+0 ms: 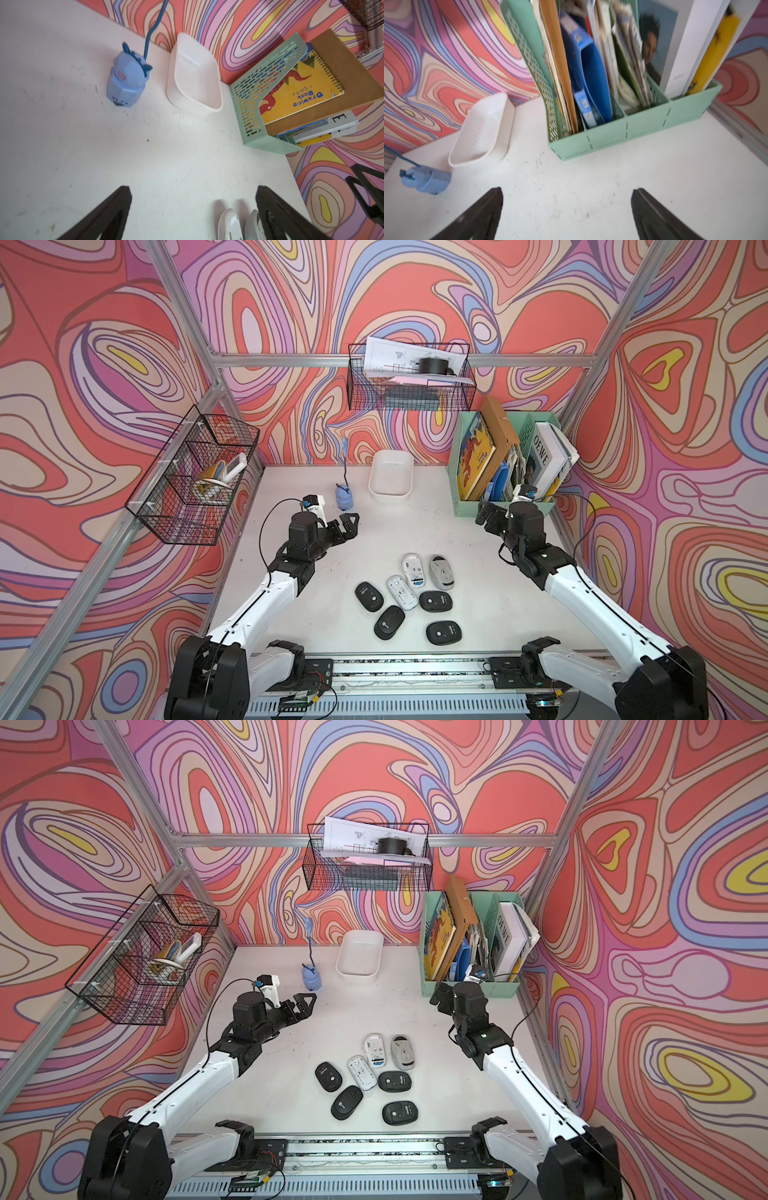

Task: Put the mouse in the storage box
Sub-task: Pick up the mouse from the center of the board.

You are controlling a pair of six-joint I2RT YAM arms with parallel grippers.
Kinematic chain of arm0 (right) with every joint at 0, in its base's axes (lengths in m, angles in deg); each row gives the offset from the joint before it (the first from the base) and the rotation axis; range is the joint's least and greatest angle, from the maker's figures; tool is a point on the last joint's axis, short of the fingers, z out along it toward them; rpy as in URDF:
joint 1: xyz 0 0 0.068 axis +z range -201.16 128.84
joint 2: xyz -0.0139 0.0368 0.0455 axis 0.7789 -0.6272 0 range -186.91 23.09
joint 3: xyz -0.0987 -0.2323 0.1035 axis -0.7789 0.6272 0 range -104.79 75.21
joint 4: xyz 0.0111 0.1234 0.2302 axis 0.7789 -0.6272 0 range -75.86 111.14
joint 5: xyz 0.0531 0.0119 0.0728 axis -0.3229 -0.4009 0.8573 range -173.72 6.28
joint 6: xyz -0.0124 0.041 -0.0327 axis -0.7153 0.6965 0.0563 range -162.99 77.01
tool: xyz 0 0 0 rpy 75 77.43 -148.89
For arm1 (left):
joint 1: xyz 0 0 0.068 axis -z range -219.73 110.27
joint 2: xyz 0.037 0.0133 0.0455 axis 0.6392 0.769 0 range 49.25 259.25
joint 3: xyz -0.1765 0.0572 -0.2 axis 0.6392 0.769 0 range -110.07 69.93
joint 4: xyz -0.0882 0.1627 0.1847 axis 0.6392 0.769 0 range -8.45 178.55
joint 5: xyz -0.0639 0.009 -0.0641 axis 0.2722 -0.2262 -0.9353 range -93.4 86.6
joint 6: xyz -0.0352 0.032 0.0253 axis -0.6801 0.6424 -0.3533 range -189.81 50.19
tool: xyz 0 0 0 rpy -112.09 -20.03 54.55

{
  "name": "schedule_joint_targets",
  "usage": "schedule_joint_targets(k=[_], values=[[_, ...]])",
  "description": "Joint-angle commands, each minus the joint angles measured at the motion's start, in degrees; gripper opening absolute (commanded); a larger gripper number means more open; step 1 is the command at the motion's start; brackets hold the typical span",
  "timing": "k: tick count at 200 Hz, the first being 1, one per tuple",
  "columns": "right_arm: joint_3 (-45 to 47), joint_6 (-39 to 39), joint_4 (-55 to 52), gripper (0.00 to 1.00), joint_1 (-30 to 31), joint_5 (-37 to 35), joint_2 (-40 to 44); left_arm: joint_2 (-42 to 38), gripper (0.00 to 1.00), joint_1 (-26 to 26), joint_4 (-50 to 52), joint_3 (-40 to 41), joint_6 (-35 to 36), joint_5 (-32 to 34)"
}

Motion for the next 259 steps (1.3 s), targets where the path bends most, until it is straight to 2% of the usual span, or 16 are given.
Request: schedule_joint_targets(k=[1, 19, 48, 81, 109, 138, 183, 229, 259], values=[[-3.64, 3.99, -14.06, 0.98, 1.31, 7.13, -2.82, -1.82, 0.99, -1.07, 14.67, -1.91, -5.18, 2.25], [-4.43, 5.58, -17.21, 0.98, 4.53, 8.05, -3.95, -2.59, 0.99, -2.40, 18.52, -2.16, -2.29, 3.14], [-4.31, 7.24, -20.58, 0.98, 13.99, 3.04, -5.87, -4.44, 0.99, -2.41, 14.84, 0.92, -3.20, 1.36], [-5.47, 9.77, -22.94, 0.95, 24.85, -3.00, -11.90, -0.65, 0.99, -2.15, 15.61, -0.49, -1.08, -3.20], [-9.07, 9.93, -25.30, 0.89, 31.53, -6.24, -18.38, 0.84, 0.99, -0.45, 14.94, -0.57, -1.71, -2.02], [-11.55, 10.81, -27.84, 0.85, 33.74, -7.30, -22.56, 0.63, 0.99, 0.38, 15.29, -0.73, -1.72, -0.65], [-12.26, 11.02, -29.60, 0.79, 33.82, -8.30, -26.49, -0.52, 0.99, 0.84, 15.17, 0.36, -1.17, 0.28], [-13.99, 11.95, -30.51, 0.76, 33.82, -8.66, -31.43, -0.27, 0.99, 0.83, 13.88, 1.42, -1.34, -0.73], [-14.95, 12.31, -30.97, 0.75, 33.87, -9.48, -34.37, 0.16, 0.99, 0.84, 15.06, 1.24, -2.00, 1.18]])
